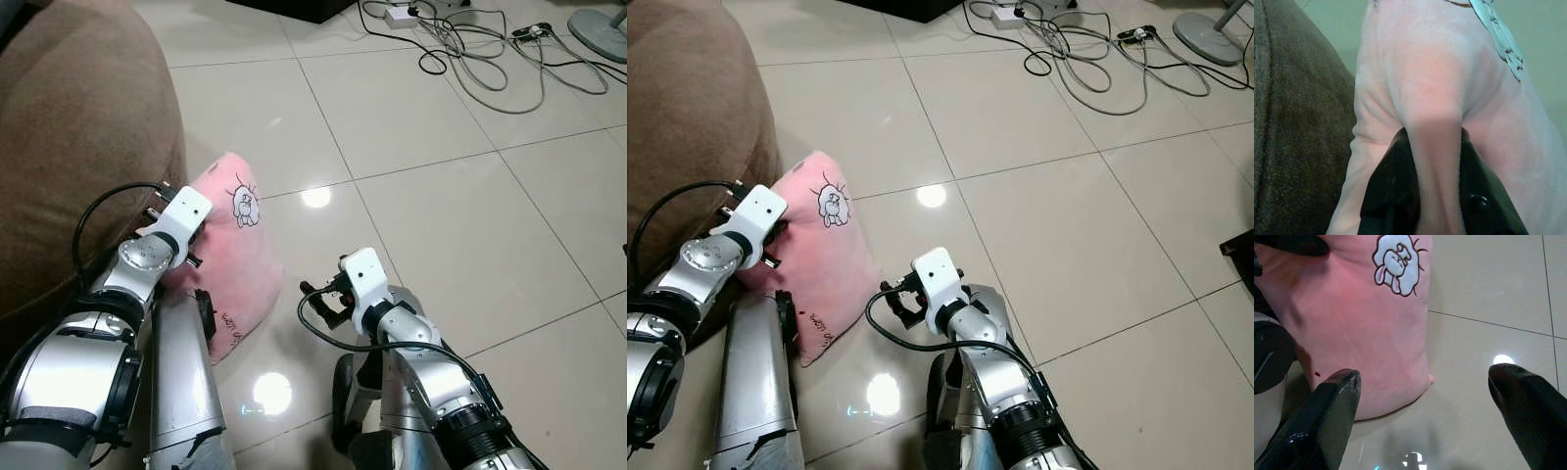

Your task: Move the pillow to the sofa from floor

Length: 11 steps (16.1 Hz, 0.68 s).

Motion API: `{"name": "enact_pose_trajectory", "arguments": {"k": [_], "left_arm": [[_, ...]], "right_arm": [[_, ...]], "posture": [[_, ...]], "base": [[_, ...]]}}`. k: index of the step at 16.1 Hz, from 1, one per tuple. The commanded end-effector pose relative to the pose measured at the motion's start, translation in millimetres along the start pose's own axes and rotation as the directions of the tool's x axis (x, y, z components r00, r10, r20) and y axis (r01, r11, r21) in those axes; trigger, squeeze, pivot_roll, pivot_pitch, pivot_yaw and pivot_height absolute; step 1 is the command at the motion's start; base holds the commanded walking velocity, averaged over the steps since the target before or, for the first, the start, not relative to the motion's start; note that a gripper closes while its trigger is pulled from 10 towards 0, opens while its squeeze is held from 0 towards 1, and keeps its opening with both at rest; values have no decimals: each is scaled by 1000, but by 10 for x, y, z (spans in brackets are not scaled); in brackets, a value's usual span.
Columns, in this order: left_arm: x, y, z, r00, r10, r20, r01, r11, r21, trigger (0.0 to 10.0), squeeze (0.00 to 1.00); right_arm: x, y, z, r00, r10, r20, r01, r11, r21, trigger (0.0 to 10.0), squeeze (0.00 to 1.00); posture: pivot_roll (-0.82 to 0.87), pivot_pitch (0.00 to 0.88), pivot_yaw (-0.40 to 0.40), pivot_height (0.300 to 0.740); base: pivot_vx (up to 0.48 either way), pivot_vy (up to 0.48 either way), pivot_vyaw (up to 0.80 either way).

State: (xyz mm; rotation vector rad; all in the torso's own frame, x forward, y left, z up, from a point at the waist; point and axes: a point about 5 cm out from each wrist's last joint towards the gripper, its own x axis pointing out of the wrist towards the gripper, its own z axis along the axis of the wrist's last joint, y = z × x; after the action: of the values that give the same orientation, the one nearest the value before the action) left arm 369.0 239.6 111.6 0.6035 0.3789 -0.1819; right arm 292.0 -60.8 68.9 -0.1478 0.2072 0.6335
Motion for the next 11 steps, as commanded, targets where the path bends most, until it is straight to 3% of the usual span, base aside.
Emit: {"name": "enact_pose_trajectory", "arguments": {"k": [1,6,9,11], "left_arm": [[1,-124,-81,999,-36,-4,36,999,-40,0,0],[-4,-223,-119,998,-50,44,57,982,-178,0,0],[2,-350,-53,986,-60,157,110,937,-332,0,0],[3,-358,-27,982,-55,181,118,927,-356,0,0]], "right_arm": [[-34,-26,-77,999,-8,-33,8,1000,6,10000,0],[-18,-25,-66,999,-8,-33,8,1000,7,10000,0],[-8,-17,-72,999,-10,-36,11,1000,14,10000,0],[-8,-18,-73,999,-12,-36,12,1000,14,10000,0]], "posture": [[131,279,-180,437],[138,290,-174,437],[144,291,-169,437],[146,291,-170,437]], "base": [[0,0,0],[0,0,0],[0,0,0],[0,0,0]]}}
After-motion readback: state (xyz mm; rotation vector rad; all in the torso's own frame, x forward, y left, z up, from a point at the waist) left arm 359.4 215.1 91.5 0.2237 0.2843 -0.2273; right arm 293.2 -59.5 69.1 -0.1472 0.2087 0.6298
